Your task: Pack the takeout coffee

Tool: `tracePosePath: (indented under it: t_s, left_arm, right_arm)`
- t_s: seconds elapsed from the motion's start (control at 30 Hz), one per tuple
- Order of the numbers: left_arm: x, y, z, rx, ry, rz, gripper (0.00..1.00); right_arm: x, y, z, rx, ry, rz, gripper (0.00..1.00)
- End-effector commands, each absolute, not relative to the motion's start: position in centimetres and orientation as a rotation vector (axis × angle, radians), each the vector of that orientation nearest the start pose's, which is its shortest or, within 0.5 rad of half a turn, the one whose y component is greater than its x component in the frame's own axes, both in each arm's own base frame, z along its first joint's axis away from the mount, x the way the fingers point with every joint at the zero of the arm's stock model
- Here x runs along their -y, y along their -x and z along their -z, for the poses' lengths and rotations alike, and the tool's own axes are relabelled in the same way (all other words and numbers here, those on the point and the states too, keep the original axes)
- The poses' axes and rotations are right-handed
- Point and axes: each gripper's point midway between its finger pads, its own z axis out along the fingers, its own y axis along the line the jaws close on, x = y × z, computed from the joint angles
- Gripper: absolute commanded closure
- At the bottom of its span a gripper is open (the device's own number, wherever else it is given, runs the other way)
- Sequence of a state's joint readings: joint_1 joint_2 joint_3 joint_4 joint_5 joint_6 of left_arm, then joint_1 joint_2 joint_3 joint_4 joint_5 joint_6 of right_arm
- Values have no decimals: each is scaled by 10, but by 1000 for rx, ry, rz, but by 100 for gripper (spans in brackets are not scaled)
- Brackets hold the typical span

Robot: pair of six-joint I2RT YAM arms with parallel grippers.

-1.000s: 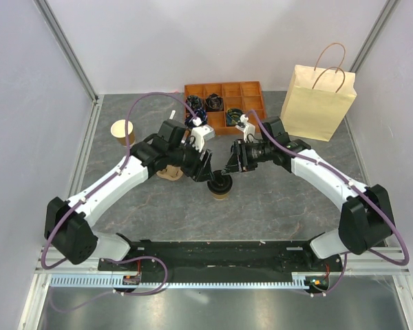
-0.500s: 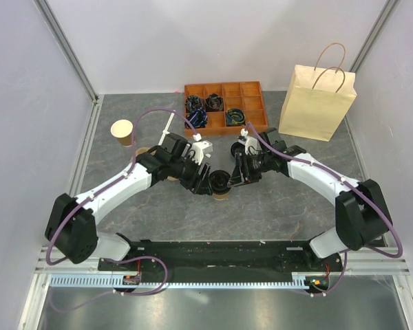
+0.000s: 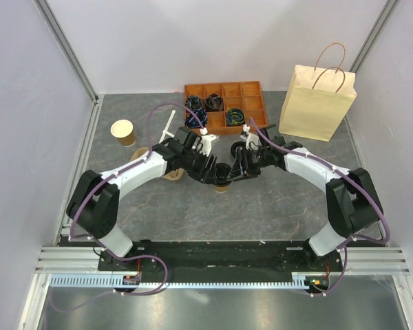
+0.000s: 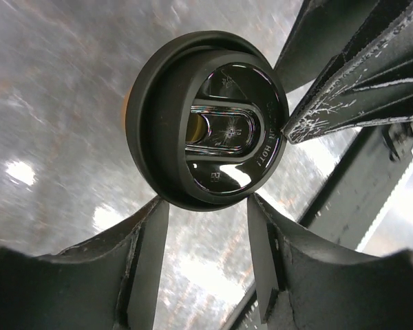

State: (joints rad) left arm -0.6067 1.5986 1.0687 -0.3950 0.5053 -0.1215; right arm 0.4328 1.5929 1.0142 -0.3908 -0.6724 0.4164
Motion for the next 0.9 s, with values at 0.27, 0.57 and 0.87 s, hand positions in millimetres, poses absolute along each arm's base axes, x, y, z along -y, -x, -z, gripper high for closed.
tracePosePath:
  t_s: [0.27,0.57,0.87]
  left_arm:
    - [293,-347,-109,-2362,-666,845,47]
    - [298,-398,-111,-2332,-586,855,45]
    - [294,-426,-117,-2298,-557,884,42]
  right_arm:
    - [-259,-347,-107,-2487,217,-1109,57]
    - [-265,-399,-107,-2405,146,-1118,56]
    - [-273,-431,-116,-2338,147,-1138,52]
